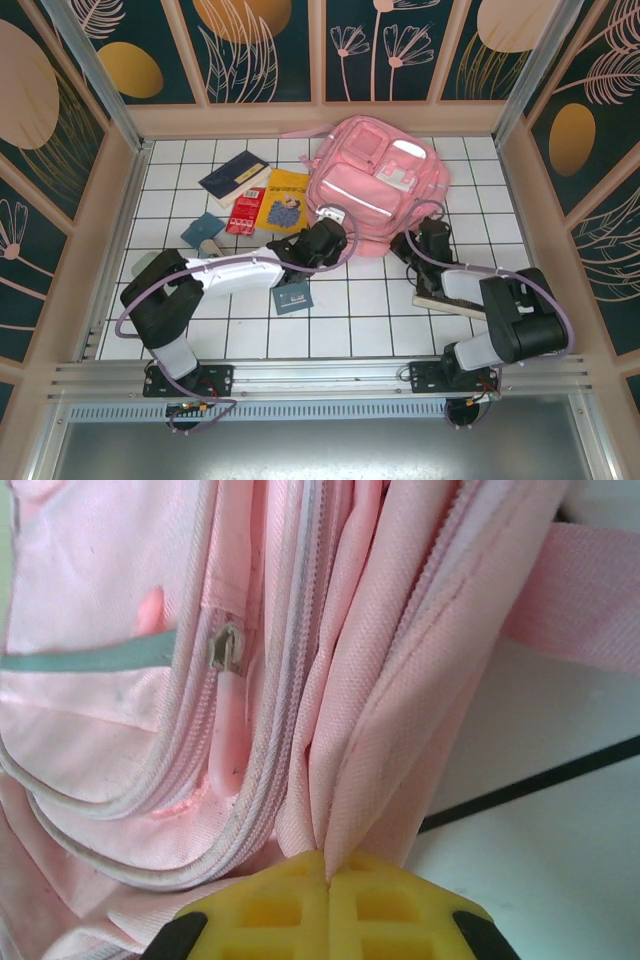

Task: Pack books, pencil case, and school supplies into a backpack

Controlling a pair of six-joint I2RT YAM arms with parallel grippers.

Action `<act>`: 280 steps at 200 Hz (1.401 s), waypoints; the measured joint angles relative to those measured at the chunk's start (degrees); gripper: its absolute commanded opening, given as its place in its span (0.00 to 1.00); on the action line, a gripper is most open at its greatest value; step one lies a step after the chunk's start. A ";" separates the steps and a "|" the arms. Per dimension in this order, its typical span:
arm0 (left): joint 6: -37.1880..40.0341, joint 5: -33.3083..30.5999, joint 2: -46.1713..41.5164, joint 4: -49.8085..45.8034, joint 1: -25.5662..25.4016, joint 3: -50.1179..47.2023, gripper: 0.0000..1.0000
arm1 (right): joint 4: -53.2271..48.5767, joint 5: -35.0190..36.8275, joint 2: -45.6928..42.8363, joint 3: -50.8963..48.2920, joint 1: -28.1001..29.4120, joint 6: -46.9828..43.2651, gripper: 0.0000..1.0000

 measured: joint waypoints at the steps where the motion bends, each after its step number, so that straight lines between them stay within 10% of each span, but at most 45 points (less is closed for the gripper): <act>1: 0.00 -0.11 -0.02 0.00 0.09 0.00 0.00 | -0.04 0.00 -0.07 0.00 -0.11 -0.07 0.00; 48: -0.17 -3.39 -0.07 -0.76 4.79 -1.42 0.00 | -2.38 0.15 -1.49 0.00 -5.25 -3.98 0.00; 83: 1.81 6.08 -0.52 1.46 4.61 -2.69 0.00 | -2.47 -0.52 -1.49 0.00 -5.49 -4.61 0.00; 157: 4.28 19.91 4.00 6.54 5.68 0.35 0.48 | -1.53 -2.75 -1.49 -0.55 -5.53 -5.20 0.00; 280: 3.43 36.37 9.55 11.80 10.21 1.66 0.46 | 0.09 -3.80 -1.46 -1.20 -5.53 -5.38 0.00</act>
